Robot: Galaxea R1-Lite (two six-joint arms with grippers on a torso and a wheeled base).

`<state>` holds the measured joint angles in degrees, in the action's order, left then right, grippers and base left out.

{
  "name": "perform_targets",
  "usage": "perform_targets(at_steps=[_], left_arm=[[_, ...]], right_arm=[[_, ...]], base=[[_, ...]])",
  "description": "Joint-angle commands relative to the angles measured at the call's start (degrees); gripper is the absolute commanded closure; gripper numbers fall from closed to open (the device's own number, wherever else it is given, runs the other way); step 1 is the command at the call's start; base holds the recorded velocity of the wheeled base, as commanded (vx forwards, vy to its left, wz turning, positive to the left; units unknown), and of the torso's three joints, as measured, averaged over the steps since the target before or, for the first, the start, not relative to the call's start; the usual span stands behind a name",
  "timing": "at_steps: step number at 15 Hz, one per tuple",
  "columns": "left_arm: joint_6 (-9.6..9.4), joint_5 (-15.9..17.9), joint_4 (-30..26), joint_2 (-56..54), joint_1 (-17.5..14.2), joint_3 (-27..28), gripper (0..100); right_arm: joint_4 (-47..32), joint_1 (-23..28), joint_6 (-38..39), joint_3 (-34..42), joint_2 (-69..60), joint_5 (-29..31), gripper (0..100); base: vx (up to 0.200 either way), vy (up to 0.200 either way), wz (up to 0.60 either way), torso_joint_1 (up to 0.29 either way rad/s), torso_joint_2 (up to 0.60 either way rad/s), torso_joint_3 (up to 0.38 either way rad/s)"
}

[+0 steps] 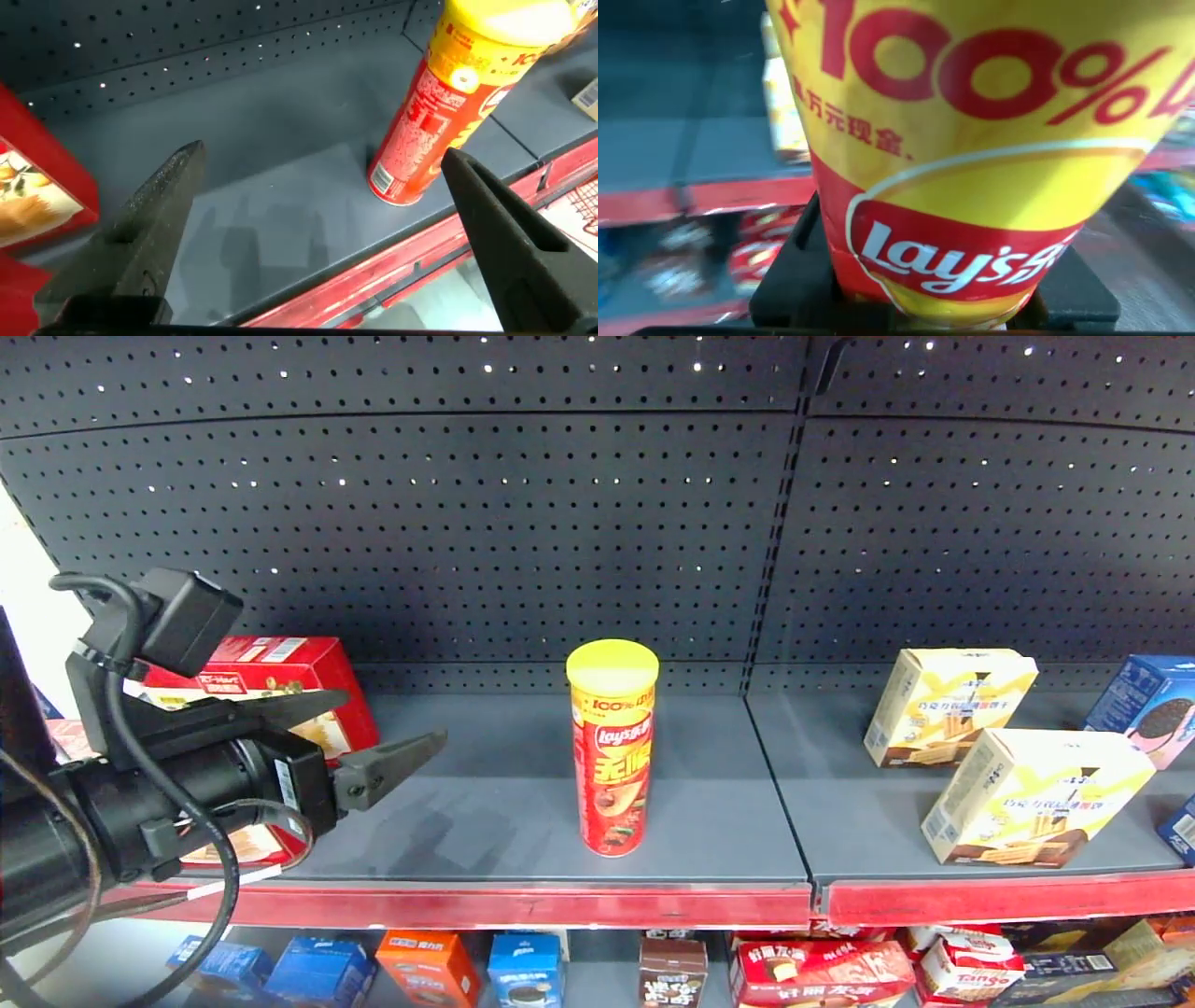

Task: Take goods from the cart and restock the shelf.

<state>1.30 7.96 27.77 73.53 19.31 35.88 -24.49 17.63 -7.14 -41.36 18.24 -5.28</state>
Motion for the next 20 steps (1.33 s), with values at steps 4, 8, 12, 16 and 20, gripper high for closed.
perform_targets(at_steps=[4,8,12,16,20], left_arm=[[-0.16,-1.46,-3.6,-1.9,-0.76,0.42,0],[-0.16,-1.46,-3.16,-1.29,-2.0,1.21,0],[-0.16,-3.48,-3.25,-1.73,-5.51,1.65,0],[-0.16,-4.71,-3.69,-2.43,-7.27,2.36,0],[-0.25,-5.06,-3.69,-2.69,-7.8,2.36,0]], right_arm=[[0.15,-0.05,2.92,-1.97,9.62,-13.79,100],[0.67,-3.48,3.01,-9.26,23.07,-26.27,100],[9.55,-19.82,7.5,-11.11,34.23,-22.67,100],[22.29,-32.39,14.26,-10.93,42.85,-13.0,100],[22.91,-34.5,14.35,-9.88,46.19,-13.09,100]], base=[[0.0,0.0,0.0,0.0,0.0,0.0],[0.0,0.0,0.0,0.0,0.0,0.0],[0.0,0.0,0.0,0.0,0.0,0.0],[0.0,0.0,0.0,0.0,0.0,0.0],[0.0,0.0,0.0,0.0,0.0,0.0]])
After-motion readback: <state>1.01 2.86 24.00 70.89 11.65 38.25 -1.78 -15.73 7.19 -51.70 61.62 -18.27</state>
